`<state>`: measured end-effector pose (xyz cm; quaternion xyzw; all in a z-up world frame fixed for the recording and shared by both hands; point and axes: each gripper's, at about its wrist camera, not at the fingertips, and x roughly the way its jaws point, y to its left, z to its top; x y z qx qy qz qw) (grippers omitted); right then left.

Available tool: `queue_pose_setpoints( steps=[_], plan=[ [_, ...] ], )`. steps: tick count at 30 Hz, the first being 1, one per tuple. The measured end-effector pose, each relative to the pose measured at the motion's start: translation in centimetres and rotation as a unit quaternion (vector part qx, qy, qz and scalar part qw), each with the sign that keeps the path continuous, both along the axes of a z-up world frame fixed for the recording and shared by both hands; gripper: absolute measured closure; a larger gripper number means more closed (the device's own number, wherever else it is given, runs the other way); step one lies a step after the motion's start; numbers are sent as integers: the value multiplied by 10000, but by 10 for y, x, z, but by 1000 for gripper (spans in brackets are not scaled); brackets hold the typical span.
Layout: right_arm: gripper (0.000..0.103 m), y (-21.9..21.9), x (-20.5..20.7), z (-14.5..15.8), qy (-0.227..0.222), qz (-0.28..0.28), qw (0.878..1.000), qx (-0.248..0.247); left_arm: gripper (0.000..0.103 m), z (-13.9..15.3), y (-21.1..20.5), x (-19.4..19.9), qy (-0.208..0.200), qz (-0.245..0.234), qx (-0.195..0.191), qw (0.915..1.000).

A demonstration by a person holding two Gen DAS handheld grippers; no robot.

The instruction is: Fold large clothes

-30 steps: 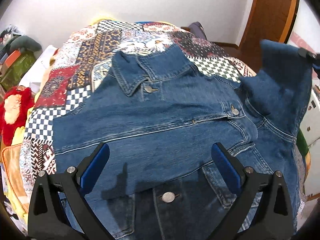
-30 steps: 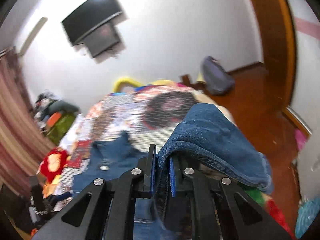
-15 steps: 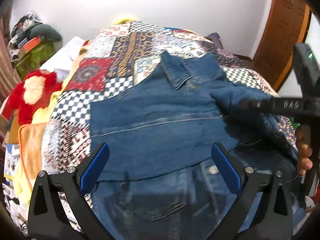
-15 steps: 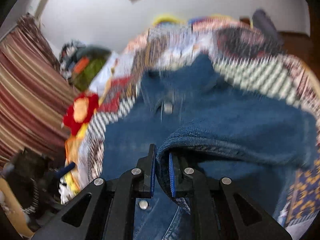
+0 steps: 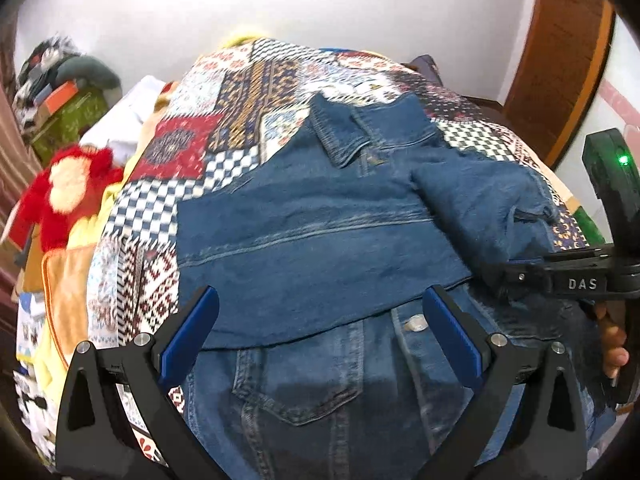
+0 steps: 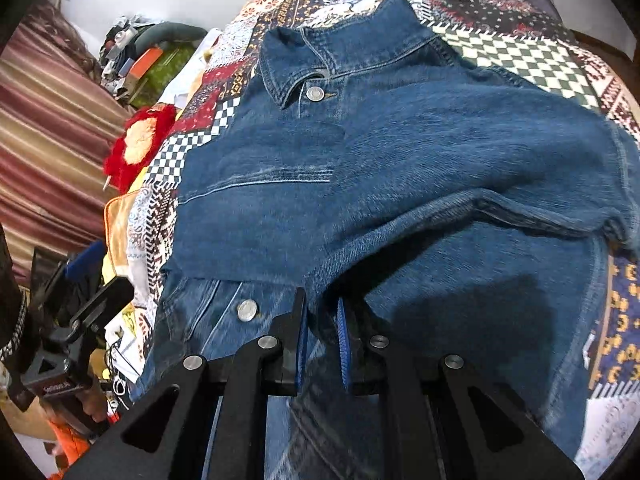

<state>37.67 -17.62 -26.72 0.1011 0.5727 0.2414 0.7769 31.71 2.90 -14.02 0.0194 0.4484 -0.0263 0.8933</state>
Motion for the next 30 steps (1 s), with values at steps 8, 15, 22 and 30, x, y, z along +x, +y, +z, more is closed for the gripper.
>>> queue_pose_setpoints(
  steps=[8,15,22,30],
  plan=[
    [93,-54,-17,32,3,-71,9993,358,1,25,-50,24,-164,-472,29,9987],
    [93,-120,-37,58,-760,-704,9945,-144,1,34,-114,57,-92,-1221,99,9924],
    [93,-191,-43,71,-1121,-1597,9794,-529,0,7,-190,90,316,-2108,506,9757],
    [93,-233,-46,44,-802,-2156,9728,-264,1,-49,-257,117,1174,-2952,554,9466]
  ],
)
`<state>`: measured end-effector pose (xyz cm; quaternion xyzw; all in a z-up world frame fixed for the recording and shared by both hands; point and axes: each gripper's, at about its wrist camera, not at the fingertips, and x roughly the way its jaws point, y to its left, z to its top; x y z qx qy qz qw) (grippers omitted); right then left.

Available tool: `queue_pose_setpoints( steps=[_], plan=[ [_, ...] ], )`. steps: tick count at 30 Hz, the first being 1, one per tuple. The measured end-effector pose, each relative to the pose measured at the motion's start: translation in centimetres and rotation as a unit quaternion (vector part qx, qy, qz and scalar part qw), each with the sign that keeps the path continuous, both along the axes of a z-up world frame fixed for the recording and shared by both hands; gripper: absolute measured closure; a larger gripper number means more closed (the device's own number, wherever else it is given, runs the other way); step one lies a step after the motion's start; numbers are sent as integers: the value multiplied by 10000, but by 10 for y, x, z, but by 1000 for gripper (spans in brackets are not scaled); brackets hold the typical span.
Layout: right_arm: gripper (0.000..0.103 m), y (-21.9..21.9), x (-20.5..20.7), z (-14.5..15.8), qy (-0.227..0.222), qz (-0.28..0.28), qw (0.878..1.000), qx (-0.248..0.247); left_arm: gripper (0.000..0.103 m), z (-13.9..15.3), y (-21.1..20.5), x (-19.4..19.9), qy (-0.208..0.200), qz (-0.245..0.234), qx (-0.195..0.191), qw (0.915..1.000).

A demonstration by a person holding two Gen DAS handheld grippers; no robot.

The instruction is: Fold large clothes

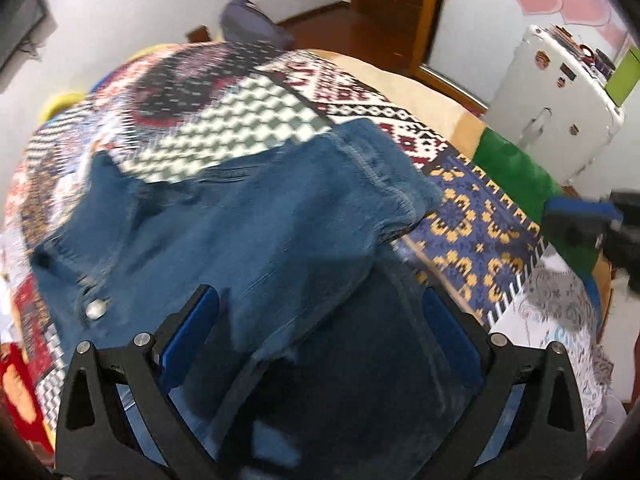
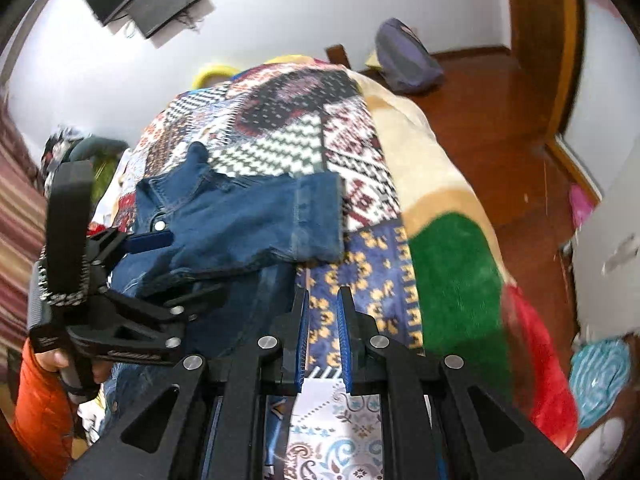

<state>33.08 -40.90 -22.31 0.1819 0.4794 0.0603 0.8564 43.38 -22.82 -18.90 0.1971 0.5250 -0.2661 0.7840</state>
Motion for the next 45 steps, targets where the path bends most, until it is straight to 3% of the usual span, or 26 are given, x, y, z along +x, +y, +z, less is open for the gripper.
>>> queue_pose_setpoints(
  steps=[3,7,14,15,16,19,23,31,34,37,41,45],
  plan=[
    [93,-6,0,-19,249,-97,9994,198,4,-11,-12,9,51,-44,-59,10000],
    [93,-7,-2,-34,399,-135,9986,314,33,-21,-21,18,52,-34,3,10000],
    [93,-6,1,-42,490,-180,9977,431,71,-22,-16,21,-111,-82,-87,9999],
    [93,-5,1,-42,492,-168,9977,436,84,-19,-12,21,-158,-43,-134,9998],
    [93,-4,2,-42,487,-146,9978,433,92,-15,-7,23,-159,23,-194,9997],
    [93,2,5,-39,464,-78,9982,378,94,8,19,31,-109,387,-766,9963],
    [93,13,11,-33,420,45,9987,298,95,48,60,30,-495,773,-1135,9893],
    [93,57,31,-10,161,574,9982,-39,97,111,185,-8,-1305,1756,-1688,9610],
    [93,78,40,-8,170,789,9966,-175,97,110,224,-32,-1558,2156,-1644,9499],
    [93,98,47,-11,240,975,9946,-280,97,93,267,-54,-1467,2601,-1619,9405],
    [93,125,54,-28,506,1254,9895,-507,97,58,309,-70,-1116,3079,-1637,9306],
    [93,146,54,-52,761,1531,9797,-1049,97,14,345,-86,-653,3551,-1628,9182]
  ],
)
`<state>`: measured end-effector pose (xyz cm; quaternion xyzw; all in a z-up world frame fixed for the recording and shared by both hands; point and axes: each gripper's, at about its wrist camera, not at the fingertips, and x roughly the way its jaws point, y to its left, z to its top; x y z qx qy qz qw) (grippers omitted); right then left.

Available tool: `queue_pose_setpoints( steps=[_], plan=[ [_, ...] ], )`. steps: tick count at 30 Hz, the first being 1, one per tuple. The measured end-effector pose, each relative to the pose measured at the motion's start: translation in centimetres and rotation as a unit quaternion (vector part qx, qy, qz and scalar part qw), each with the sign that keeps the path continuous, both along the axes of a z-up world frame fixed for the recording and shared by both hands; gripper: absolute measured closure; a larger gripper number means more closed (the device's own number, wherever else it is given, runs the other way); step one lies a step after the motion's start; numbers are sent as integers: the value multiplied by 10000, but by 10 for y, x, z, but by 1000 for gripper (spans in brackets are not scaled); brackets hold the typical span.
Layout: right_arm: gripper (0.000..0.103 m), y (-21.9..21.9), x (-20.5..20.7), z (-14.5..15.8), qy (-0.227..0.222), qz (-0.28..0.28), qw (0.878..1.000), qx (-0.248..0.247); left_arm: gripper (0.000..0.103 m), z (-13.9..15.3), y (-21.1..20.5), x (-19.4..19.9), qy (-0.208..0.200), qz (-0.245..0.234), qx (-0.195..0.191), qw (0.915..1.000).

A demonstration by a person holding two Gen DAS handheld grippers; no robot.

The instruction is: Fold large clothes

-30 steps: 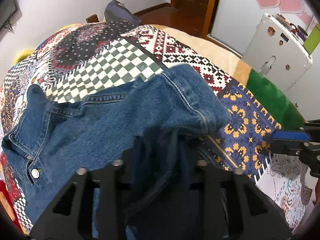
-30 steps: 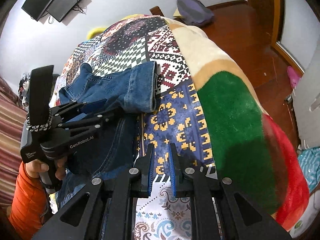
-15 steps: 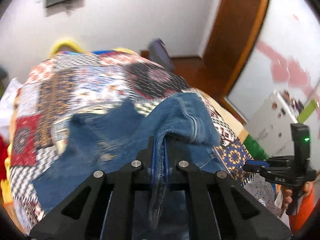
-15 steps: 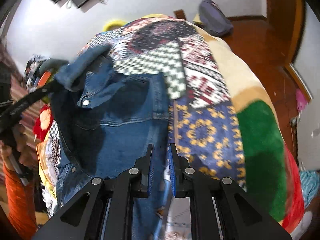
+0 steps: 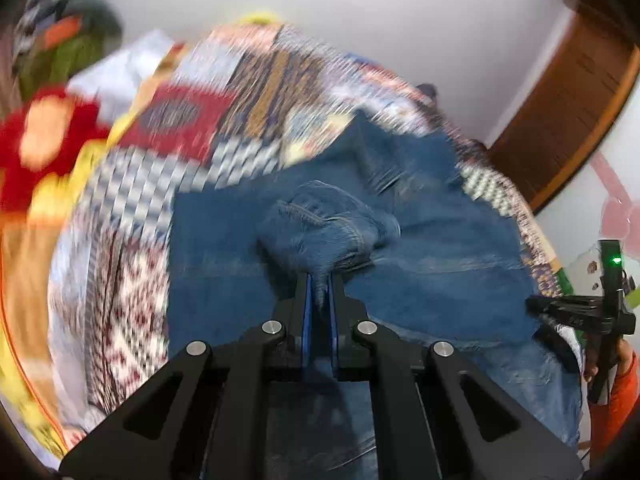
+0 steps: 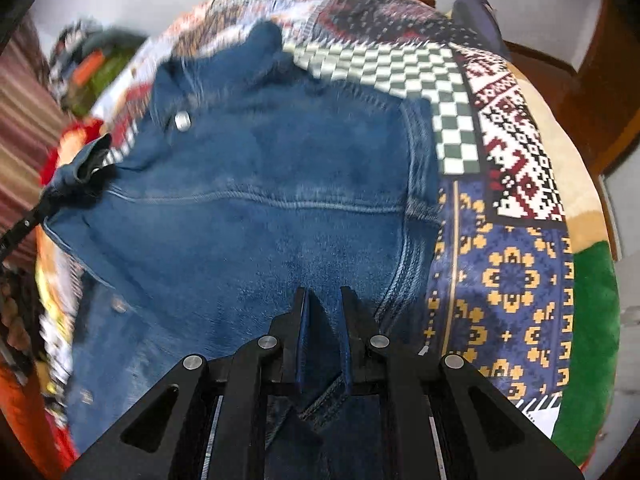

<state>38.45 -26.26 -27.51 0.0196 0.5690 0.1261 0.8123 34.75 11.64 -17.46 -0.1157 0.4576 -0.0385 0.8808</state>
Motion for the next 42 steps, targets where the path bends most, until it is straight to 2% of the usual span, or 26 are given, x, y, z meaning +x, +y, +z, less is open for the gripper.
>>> queue_pose_setpoints(
  steps=[2,4,7,9,11,13,14,17,21,25,27,29,33,36,38,42],
  plan=[
    [93,3,-4,-1,-110,116,9997,-164,97,-18,8,-11,133,142,181,9996],
    [93,7,-5,1,-171,149,9991,-371,97,-32,18,-20,289,257,157,9991],
    [93,8,-6,0,-153,160,9976,-651,97,-51,36,-32,582,415,-161,9973],
    [93,8,-6,-1,-135,137,9967,-790,96,-54,41,-37,665,439,-279,9964],
    [93,7,-9,-4,-103,75,9953,-961,84,-47,41,-38,632,456,-189,9968],
    [93,7,-13,-8,-84,43,9942,-1075,55,-34,42,-41,355,495,-175,9980],
    [93,7,-15,-9,-102,26,9943,-1065,50,-30,43,-41,264,495,-224,9982],
    [93,4,-20,-10,-198,-76,9946,-1013,44,-17,34,-34,104,301,-353,9989],
    [93,1,-20,-12,-204,-192,9955,-907,32,-22,10,-9,259,-18,-272,9993],
    [93,-1,-20,-12,-175,-243,9963,-808,32,-47,-8,21,580,-194,-155,9980],
    [93,-2,-21,-12,-153,-267,9966,-760,32,-60,-8,32,687,-21,-53,9976],
    [93,-3,-20,-11,-113,-283,9969,-719,32,-65,1,34,648,224,-200,9974],
    [93,-5,-18,-8,25,-103,9977,-674,32,-65,31,24,630,703,-276,9952],
    [93,-8,-12,1,153,-76,9990,-416,32,-66,52,10,730,933,145,9928],
    [93,-7,-7,13,22,-81,9998,-158,30,-72,65,-1,823,950,185,9919],
    [93,10,5,23,-133,77,9999,-19,26,-77,78,-15,867,928,-149,9918]
  ],
)
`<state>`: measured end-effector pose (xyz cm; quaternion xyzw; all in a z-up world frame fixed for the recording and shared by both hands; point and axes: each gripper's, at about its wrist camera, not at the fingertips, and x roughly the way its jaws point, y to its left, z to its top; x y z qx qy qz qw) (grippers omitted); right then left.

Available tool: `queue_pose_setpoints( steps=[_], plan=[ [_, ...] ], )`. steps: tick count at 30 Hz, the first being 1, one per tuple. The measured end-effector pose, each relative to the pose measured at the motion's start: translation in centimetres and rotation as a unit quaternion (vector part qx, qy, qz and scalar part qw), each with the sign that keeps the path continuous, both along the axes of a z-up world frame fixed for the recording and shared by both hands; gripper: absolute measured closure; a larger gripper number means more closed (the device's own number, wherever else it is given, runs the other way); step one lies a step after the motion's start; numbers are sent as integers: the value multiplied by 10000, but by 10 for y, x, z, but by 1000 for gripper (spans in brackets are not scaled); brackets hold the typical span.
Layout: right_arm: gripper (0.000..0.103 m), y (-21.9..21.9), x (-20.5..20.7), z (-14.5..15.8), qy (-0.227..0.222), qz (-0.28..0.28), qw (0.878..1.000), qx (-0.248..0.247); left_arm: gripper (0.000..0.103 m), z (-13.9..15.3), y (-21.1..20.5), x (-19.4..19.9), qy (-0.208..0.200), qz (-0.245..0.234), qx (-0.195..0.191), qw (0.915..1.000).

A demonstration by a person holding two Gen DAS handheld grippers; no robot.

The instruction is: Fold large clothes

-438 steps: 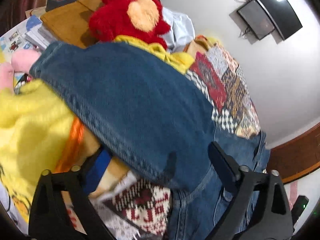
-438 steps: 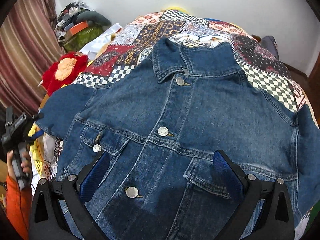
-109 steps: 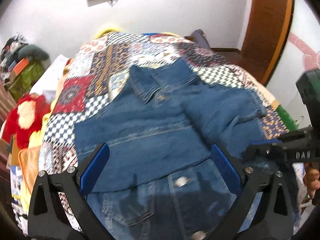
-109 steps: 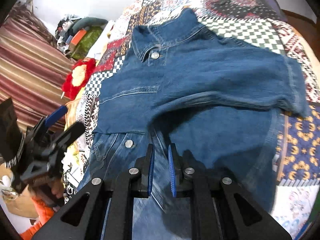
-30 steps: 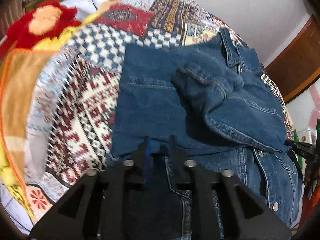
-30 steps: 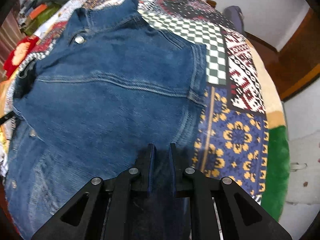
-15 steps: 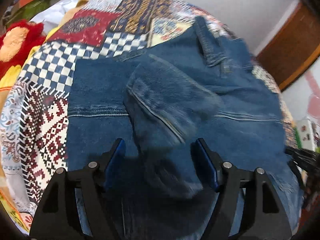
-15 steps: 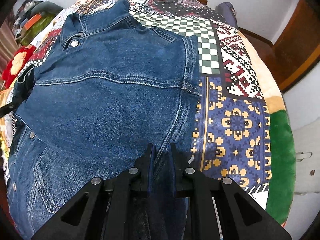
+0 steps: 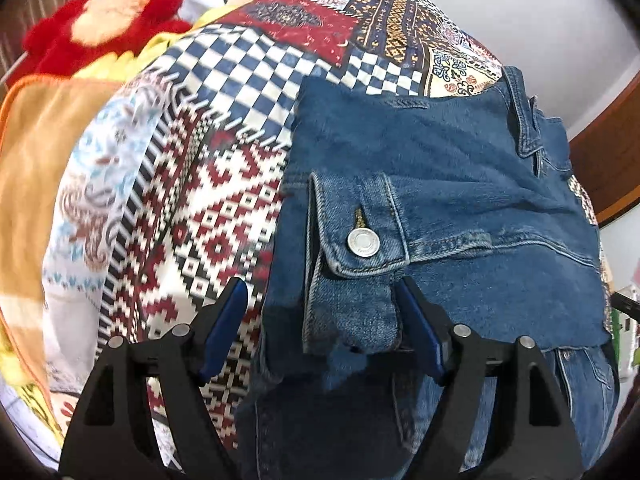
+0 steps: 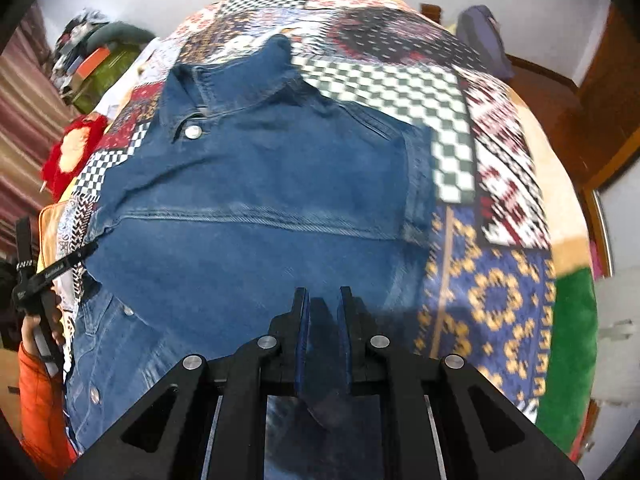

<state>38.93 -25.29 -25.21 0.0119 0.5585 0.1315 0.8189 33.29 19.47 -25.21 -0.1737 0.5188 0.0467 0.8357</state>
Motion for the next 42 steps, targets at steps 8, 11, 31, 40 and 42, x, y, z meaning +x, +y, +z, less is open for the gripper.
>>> queue_pose_setpoints(
  steps=[8,11,31,40,42],
  plan=[
    [93,47,10,-31,-426,842,9865,-1336,14,-8,-15,-1,11,-112,678,9976],
    [93,51,4,-36,-593,1000,9745,-1917,14,-10,-11,-3,-12,-72,565,9984],
    [25,-45,-16,-41,-400,-187,9854,-1642,13,-4,-25,-14,78,-235,970,9950],
    [25,-77,-1,-3,-526,-642,9964,-199,14,41,-9,9,-84,-213,1014,9946],
    [25,-74,9,8,-566,-619,9964,109,13,49,0,20,-131,-217,962,9950]
  ],
)
